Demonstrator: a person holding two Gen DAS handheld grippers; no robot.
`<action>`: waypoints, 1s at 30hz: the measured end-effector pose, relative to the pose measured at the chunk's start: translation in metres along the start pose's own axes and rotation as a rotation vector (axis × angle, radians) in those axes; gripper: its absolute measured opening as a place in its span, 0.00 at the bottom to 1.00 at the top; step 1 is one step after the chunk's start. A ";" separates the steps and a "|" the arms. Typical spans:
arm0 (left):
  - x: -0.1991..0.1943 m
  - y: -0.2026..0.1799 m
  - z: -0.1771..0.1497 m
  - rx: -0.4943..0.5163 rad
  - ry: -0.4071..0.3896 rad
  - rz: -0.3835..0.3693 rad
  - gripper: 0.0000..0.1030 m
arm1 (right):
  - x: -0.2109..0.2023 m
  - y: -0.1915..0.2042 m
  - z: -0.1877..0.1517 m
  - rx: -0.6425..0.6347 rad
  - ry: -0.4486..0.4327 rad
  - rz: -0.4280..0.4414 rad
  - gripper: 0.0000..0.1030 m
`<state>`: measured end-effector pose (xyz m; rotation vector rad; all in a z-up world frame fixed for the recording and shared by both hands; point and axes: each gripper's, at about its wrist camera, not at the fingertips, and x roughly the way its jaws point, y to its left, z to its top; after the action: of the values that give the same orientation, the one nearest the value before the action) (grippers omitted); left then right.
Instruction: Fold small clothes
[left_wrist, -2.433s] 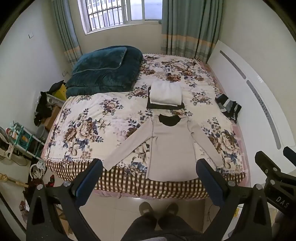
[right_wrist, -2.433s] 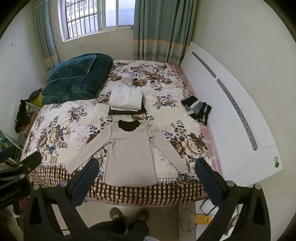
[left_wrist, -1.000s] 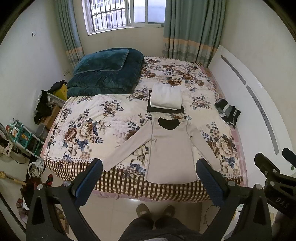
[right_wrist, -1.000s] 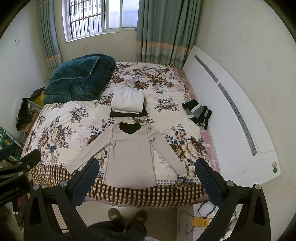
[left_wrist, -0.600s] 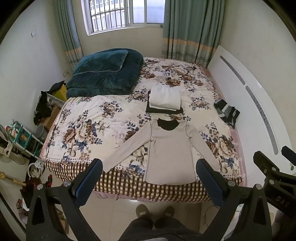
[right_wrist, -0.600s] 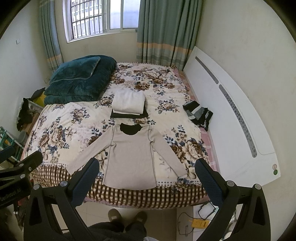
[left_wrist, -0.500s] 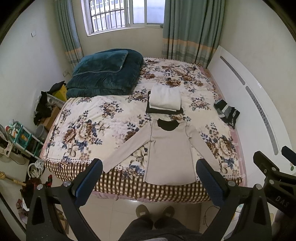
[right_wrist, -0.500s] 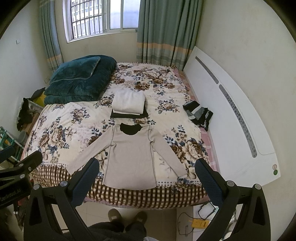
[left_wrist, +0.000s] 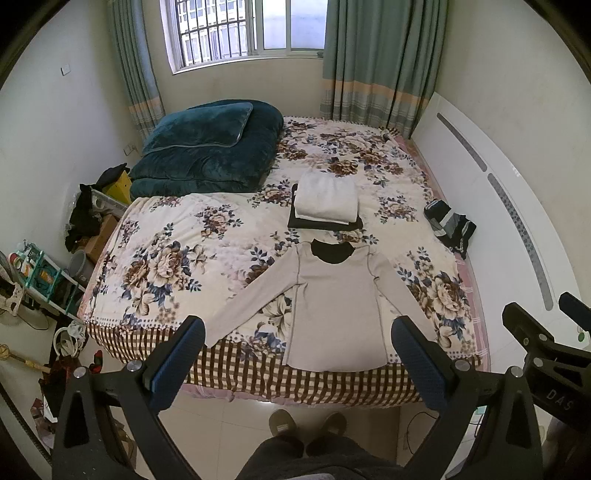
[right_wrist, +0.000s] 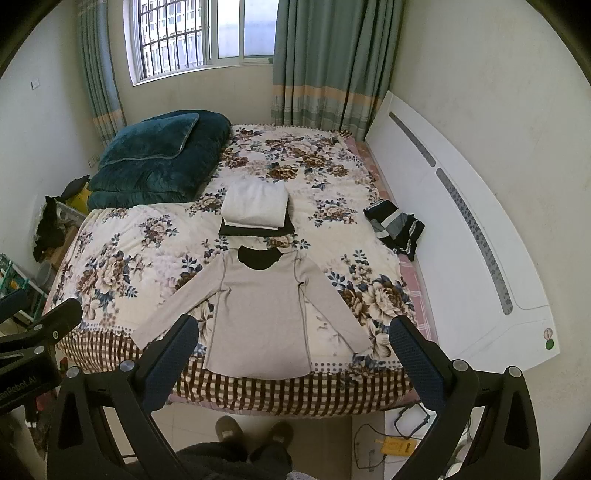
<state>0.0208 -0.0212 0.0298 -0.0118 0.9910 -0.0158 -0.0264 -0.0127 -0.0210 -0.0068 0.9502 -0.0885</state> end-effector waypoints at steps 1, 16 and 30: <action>0.000 0.000 0.001 0.000 0.001 -0.002 1.00 | -0.001 0.000 0.002 0.000 0.001 -0.002 1.00; 0.066 -0.006 0.004 0.059 -0.047 0.065 1.00 | 0.075 -0.030 0.002 0.124 0.097 -0.030 1.00; 0.401 -0.053 -0.047 0.124 0.188 0.246 1.00 | 0.422 -0.241 -0.152 0.632 0.482 -0.205 1.00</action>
<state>0.2003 -0.0815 -0.3304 0.2290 1.1722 0.1490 0.0767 -0.2810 -0.4412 0.5214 1.3654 -0.5981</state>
